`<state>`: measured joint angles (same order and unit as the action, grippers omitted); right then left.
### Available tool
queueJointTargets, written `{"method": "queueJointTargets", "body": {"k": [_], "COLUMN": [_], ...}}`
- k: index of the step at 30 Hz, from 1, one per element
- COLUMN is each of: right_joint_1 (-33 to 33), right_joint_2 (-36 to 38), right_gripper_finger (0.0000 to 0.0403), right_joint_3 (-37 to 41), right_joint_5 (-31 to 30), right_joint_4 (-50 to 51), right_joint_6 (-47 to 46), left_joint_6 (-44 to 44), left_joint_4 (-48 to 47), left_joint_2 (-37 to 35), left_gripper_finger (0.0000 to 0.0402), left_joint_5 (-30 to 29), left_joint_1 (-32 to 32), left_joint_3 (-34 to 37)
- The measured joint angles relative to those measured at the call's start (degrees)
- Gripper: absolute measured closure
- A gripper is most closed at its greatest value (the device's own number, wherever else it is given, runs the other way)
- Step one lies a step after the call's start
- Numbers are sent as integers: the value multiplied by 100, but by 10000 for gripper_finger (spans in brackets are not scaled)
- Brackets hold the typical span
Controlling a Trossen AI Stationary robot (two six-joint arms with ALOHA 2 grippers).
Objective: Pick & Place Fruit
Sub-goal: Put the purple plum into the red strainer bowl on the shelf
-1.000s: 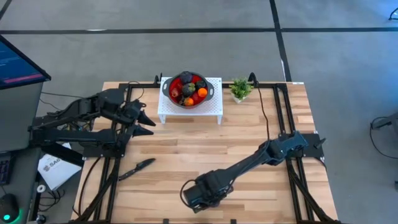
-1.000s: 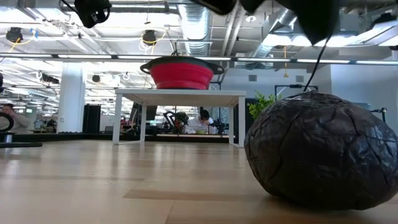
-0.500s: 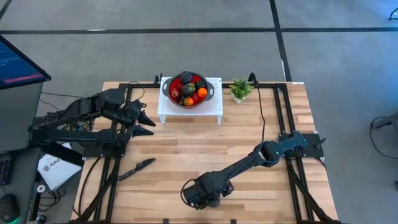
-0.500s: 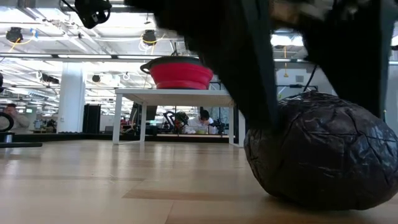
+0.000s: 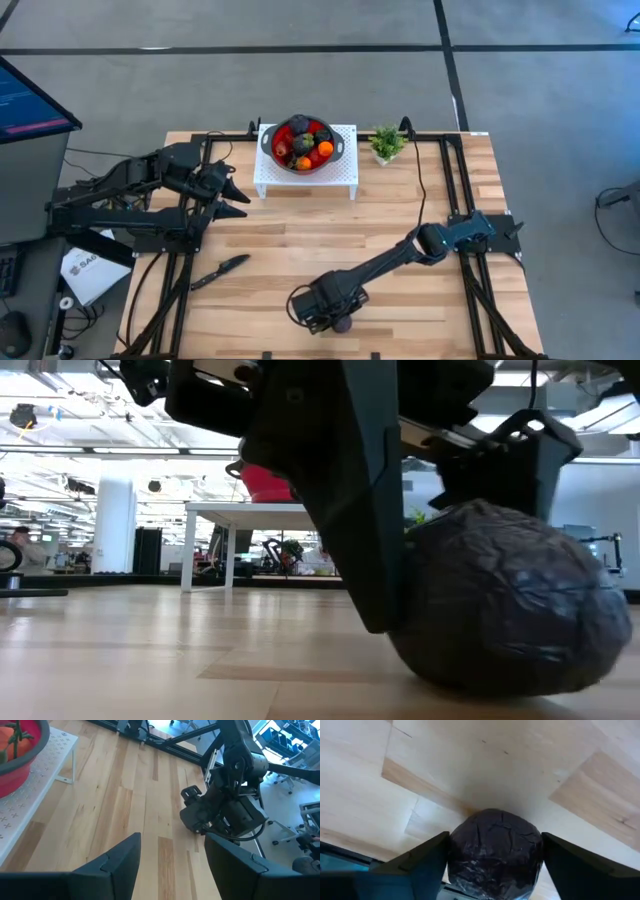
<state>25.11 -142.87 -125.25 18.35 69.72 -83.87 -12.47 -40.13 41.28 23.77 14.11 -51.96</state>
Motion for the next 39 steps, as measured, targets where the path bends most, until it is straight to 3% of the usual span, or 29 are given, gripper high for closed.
{"method": "queueJointTargets", "body": {"k": [7,12,18,23,29,33,39], "right_joint_1": [-206,-444,-744,-1105,-1611,-1834,-2159], "right_joint_2": [144,675,1851,2610,3169,3257,3199], "right_gripper_finger": [150,152,152,152,152,152,152], "right_joint_3": [-46,-183,-199,-201,-201,-199,-196], "right_joint_5": [-378,-1134,-1982,-2115,-2139,-2032,-1799], "right_joint_4": [-197,-370,-1491,-2360,-3395,-4252,-5206], "right_joint_6": [365,774,2648,3806,5049,5672,5903], "left_joint_6": [0,36,1096,1657,1683,2323,3827], "left_joint_4": [-1,5,169,1232,3603,4781,5143], "left_joint_2": [0,14,68,76,104,243,408], "left_gripper_finger": [189,188,188,187,153,108,49], "left_joint_5": [-4,-2,598,1401,1468,1150,-394], "left_joint_1": [-1,0,-2,-60,-324,-394,-411], "left_joint_3": [0,0,4,7,4,2,0]}}
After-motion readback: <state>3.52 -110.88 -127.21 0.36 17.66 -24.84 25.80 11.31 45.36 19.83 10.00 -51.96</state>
